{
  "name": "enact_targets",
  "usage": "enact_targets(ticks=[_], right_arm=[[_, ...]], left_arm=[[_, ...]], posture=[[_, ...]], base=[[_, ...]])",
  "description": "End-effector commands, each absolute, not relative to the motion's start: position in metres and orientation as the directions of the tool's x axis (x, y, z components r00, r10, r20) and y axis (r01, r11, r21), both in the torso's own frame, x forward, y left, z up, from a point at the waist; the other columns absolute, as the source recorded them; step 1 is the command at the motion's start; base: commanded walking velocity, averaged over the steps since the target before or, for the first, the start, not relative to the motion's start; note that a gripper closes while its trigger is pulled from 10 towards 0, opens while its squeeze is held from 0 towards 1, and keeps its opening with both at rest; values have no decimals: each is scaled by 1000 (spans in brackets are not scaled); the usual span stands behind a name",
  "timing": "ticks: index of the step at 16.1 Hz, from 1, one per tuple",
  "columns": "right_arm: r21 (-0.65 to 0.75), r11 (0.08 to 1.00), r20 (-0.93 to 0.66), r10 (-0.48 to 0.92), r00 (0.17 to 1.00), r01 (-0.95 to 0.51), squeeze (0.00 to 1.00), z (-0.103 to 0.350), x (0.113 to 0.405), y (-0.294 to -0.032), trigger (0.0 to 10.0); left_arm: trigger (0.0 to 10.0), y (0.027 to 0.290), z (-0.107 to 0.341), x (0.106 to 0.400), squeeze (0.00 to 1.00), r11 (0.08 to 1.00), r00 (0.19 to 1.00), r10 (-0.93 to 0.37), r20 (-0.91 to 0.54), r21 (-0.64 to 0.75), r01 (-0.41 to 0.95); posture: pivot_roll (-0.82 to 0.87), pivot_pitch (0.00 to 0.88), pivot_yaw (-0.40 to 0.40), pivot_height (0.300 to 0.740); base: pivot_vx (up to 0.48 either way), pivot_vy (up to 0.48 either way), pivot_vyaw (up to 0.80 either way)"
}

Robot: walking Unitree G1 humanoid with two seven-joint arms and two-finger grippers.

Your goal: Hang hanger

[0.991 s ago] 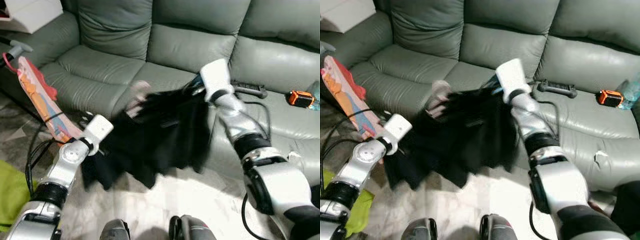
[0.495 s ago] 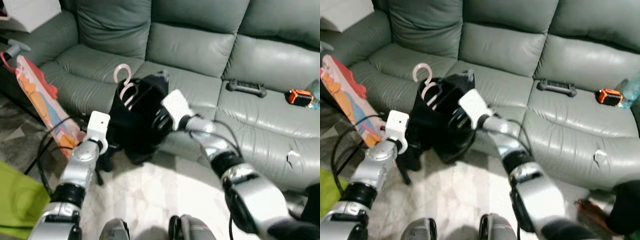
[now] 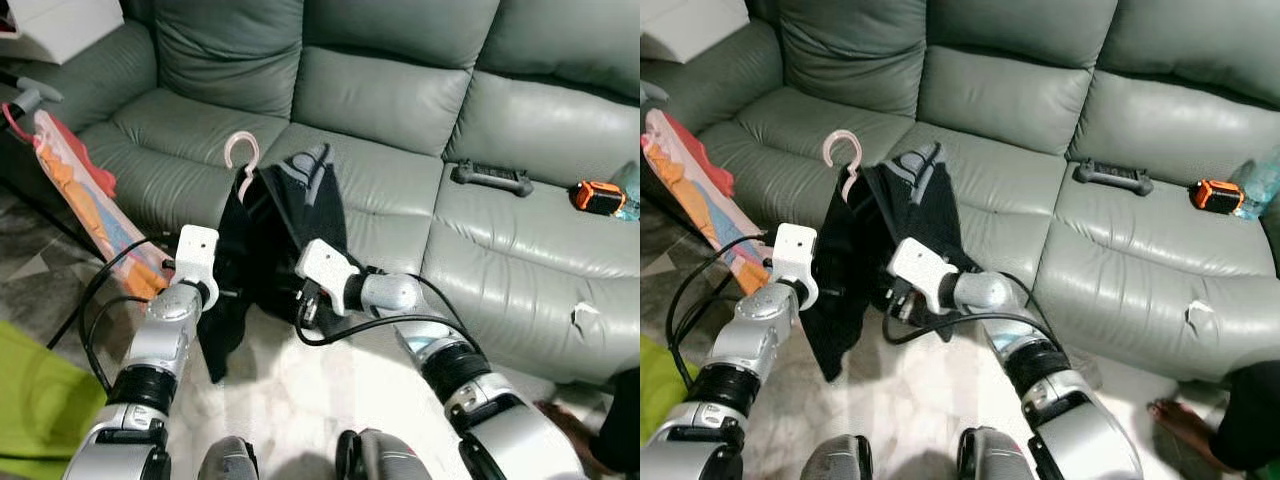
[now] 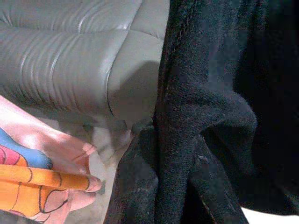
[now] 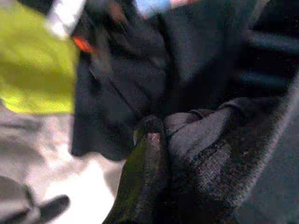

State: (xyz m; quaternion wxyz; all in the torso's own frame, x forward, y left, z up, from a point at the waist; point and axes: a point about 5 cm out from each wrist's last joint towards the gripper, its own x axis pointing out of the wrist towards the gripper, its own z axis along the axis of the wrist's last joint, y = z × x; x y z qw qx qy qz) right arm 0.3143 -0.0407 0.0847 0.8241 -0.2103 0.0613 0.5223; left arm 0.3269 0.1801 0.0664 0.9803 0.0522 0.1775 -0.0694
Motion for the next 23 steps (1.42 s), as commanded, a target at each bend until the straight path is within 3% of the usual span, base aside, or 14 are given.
enact_targets(ticks=[1, 2, 4, 8, 10, 11, 12, 13, 14, 17, 18, 19, 22, 23], right_arm=[[-310, 426, -326, 793, 515, -850, 220, 85, 321, -46, 10000], [-325, 477, -314, 761, 569, -817, 1000, 87, 326, -53, 10000], [-349, 547, -277, 716, 641, -761, 1000, 93, 331, -68, 10000], [-342, 459, -272, 787, 554, -820, 1000, 85, 311, -79, 10000], [-342, 474, -284, 771, 570, -812, 1000, 83, 308, -83, 10000], [-356, 527, -244, 745, 621, -772, 1000, 90, 310, -90, 10000], [-353, 560, -216, 730, 648, -749, 820, 94, 313, -94, 10000], [-334, 605, -176, 713, 679, -723, 0, 102, 316, -102, 10000], [-314, 666, -145, 671, 727, -677, 0, 109, 320, -117, 10000], [-380, 675, -147, 631, 762, -633, 0, 114, 319, -133, 10000], [-385, 657, -176, 637, 750, -648, 1000, 115, 316, -140, 10000], [-387, 609, -198, 679, 707, -693, 1000, 118, 310, -146, 10000], [-523, 532, -204, 681, 704, -666, 1000, 128, 305, -158, 10000], [-485, 444, -293, 729, 618, -753, 1000, 130, 301, -162, 10000]], left_arm=[[0, 185, 98, 341, 0, 992, 971, -99, -218, 59, 115], [0, 188, 102, 343, 0, 993, 975, -90, -202, 62, 104], [0, 197, 110, 347, 0, 996, 984, -54, -168, 63, 65], [0, 205, 118, 352, 0, 997, 989, -31, -146, 59, 40], [0, 203, 120, 354, 0, 997, 991, -48, -121, 55, 55], [0, 199, 126, 354, 0, 989, 991, -111, -79, 91, 118], [0, 197, 130, 354, 0, 976, 986, -155, -56, 143, 162], [0, 193, 135, 352, 0, 944, 969, -245, -32, 220, 246], [0, 189, 138, 347, 0, 872, 930, -367, -30, 337, 355], [0, 191, 133, 338, 0, 797, 875, -476, -84, 381, 470], [0, 194, 129, 333, 0, 744, 846, -519, -124, 422, 518], [0, 197, 126, 329, 0, 695, 820, -550, -159, 457, 555], [0, 202, 117, 320, 0, 579, 753, -615, -235, 513, 634], [0, 203, 111, 315, 0, 516, 716, -643, -271, 538, 667]], posture=[[-42, 100, -30, 740], [-43, 98, -31, 740], [-42, 97, -32, 740], [-53, 98, -25, 740], [-52, 96, -24, 740], [-49, 94, -24, 740], [-49, 93, -23, 740], [-49, 93, -23, 740], [-49, 90, -20, 740], [-54, 89, -18, 740], [-55, 91, -17, 740], [-56, 93, -14, 740], [-61, 94, -11, 740], [-61, 94, -11, 740]], base=[[0, 0, 0], [0, 0, 0], [0, 0, 0], [0, 0, 0], [0, 0, 0], [0, 0, 0], [0, 0, 0], [0, 0, 0], [0, 0, 0], [0, 0, 0], [0, 0, 0], [0, 0, 0], [0, 0, 0], [0, 0, 0]])
